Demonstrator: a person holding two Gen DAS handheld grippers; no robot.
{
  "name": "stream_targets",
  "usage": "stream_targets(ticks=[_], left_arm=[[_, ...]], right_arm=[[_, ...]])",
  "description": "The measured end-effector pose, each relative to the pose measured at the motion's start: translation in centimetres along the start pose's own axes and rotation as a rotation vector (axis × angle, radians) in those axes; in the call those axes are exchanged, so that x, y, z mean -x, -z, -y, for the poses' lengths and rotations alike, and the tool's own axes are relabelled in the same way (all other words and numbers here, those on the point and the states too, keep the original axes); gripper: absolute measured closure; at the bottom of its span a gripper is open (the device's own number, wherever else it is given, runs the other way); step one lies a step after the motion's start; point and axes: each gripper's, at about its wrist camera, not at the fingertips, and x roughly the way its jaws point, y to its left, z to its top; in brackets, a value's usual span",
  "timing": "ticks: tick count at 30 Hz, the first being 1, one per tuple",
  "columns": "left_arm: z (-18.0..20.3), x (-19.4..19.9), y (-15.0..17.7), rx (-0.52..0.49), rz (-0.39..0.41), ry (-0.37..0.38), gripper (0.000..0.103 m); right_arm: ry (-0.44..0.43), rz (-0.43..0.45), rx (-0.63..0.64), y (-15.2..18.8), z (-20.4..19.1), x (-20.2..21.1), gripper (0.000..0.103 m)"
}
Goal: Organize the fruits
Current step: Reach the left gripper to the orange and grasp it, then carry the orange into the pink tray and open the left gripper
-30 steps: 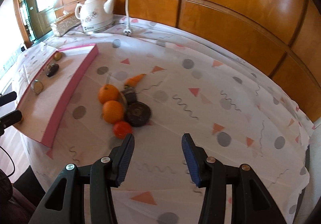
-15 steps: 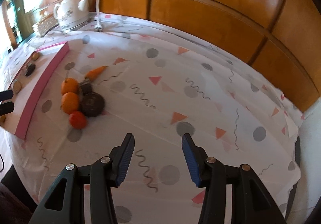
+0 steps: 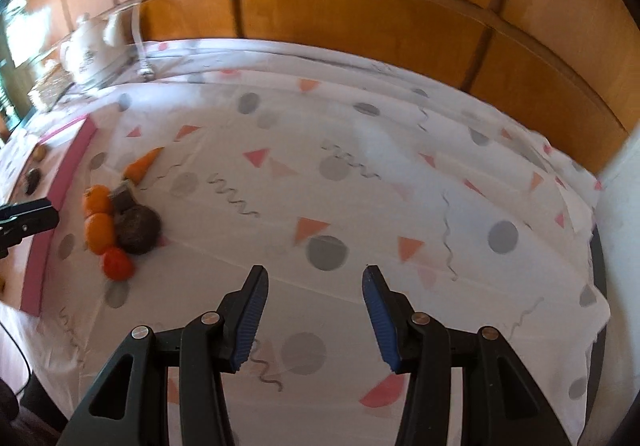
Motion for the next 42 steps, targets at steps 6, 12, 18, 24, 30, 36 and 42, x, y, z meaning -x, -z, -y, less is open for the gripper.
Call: stream_targets(ticks=[6, 12, 18, 24, 30, 36, 42], left_arm=[[0.0, -2.2, -1.0, 0.039, -0.028, 0.013, 0.050], [-0.5, -3.9, -1.6, 0.074, -0.045, 0.030, 0.058], [-1.1, -5.0, -1.7, 0.113, -0.058, 0.059, 0.059], [-1.1, -5.2, -1.7, 0.101, -0.044, 0.070, 0.062], [-1.4, -4.8, -1.7, 0.098, -0.031, 0.080, 0.064], [-2.8, -2.6, -1.9, 0.118, 0.019, 0.073, 0.063], [-5.6, 0.4, -2.3, 0.169, 0.090, 0.036, 0.063]], right_arm=[[0.048, -0.037, -0.141, 0.0, 3.2, -0.5, 0.053], [0.072, -0.046, -0.203, 0.0, 4.8, -0.6, 0.053], [0.113, -0.038, -0.259, -0.1, 6.2, -0.3, 0.053], [0.157, 0.010, -0.414, 0.3, 9.7, 0.9, 0.053], [0.172, 0.018, -0.468, 0.5, 11.0, 1.0, 0.053], [0.183, 0.009, -0.477, 0.6, 11.2, 0.7, 0.053], [0.210, 0.035, -0.559, 1.2, 13.0, 1.5, 0.053]])
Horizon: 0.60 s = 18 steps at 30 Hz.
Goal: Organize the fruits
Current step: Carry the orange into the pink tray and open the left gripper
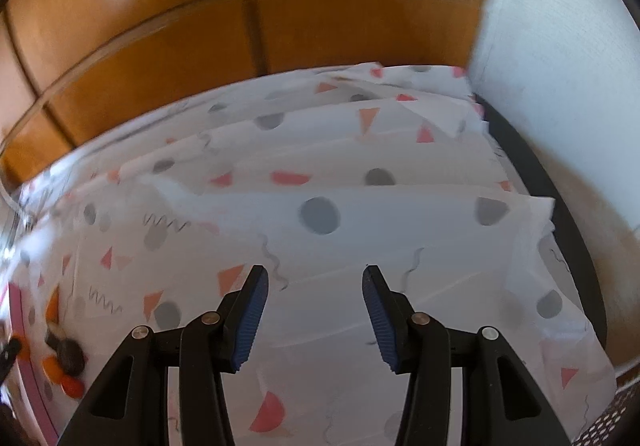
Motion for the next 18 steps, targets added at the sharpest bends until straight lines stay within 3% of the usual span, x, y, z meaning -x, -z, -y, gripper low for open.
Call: stream_targets(ticks=[6, 13, 18], left_arm=[[-3.5, 2.4, -0.4, 0.030, 0.064, -0.103, 0.063], [-7.9, 2.9, 0.6, 0.073, 0.065, -0.234, 0.063], [-9.1, 3.1, 1.8, 0.083, 0.060, -0.264, 0.063]], right_arm=[[-0.005, -0.012, -0.108, -0.3, 2.3, -0.2, 0.053], [-0.018, -0.038, -0.074, 0.0, 1.6, -0.6, 0.053], [-0.010, -0.050, -0.036, 0.3, 0.9, -0.9, 0.053]])
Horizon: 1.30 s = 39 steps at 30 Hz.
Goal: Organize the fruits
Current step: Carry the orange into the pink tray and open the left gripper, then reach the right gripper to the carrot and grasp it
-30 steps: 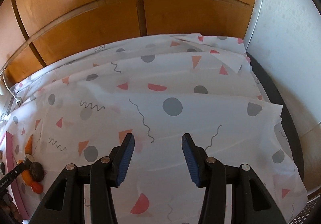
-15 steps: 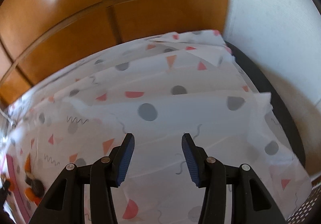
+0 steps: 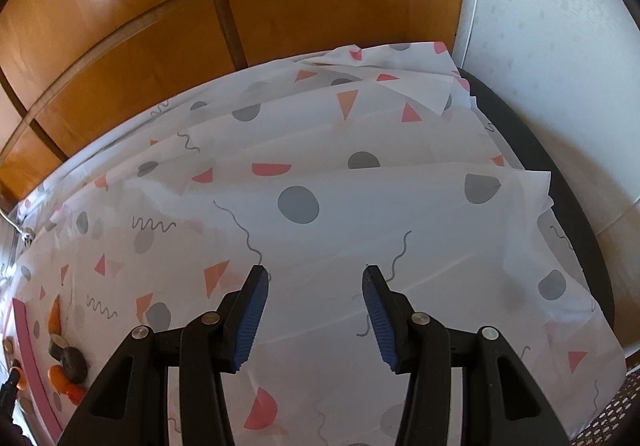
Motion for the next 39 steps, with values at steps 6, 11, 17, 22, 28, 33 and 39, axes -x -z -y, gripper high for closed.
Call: stream_targets(ticks=[6, 11, 17, 22, 28, 33, 39], left_arm=[[-0.5, 0.3, 1.0, 0.010, 0.002, -0.028, 0.061], [-1.0, 1.3, 1.6, 0.010, 0.017, -0.035, 0.056], [-1.0, 3.2, 2.5, 0.007, 0.038, -0.036, 0.038], [-0.9, 5.4, 3.6, -0.008, 0.068, -0.054, 0.023], [-2.0, 8.0, 5.2, -0.005, 0.115, -0.103, 0.011], [-3.6, 9.3, 6.4, 0.025, 0.133, -0.152, 0.011], [-4.6, 10.9, 7.2, 0.034, 0.182, -0.175, 0.004]], right_arm=[[0.011, -0.005, 0.018, 0.1, -0.2, -0.2, 0.053], [0.025, 0.002, 0.005, 0.1, 0.1, -0.1, 0.053], [0.034, 0.009, -0.013, 0.1, 0.5, 0.0, 0.053], [0.009, -0.006, -0.002, 0.3, 0.1, -0.1, 0.053], [-0.076, -0.042, 0.104, 1.3, -2.6, -0.5, 0.053], [-0.147, -0.074, 0.176, 2.4, -4.8, -0.8, 0.053], [-0.229, -0.090, 0.262, 3.8, -7.7, -0.6, 0.053]])
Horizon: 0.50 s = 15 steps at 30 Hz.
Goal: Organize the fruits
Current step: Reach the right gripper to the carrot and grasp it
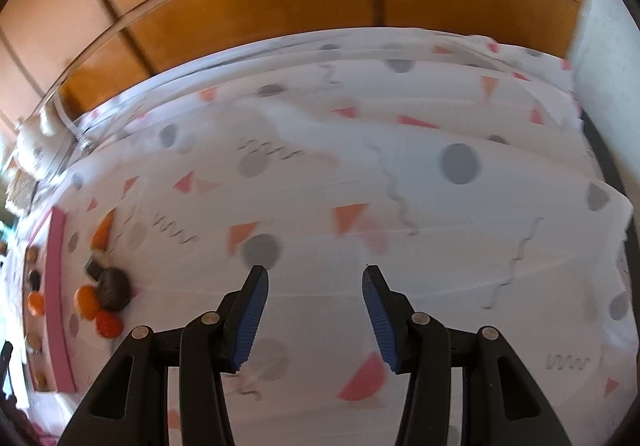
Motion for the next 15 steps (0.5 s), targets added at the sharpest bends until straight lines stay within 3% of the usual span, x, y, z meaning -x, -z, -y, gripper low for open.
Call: stream_targets(ticks=[15], left_arm=[[-1.2, 0.3, 0.6, 0.011, 0.018, -0.008, 0.002]], right_arm=[[-0.135, -0.057, 0.212, 0.6, -11.5, -2.2, 0.053]])
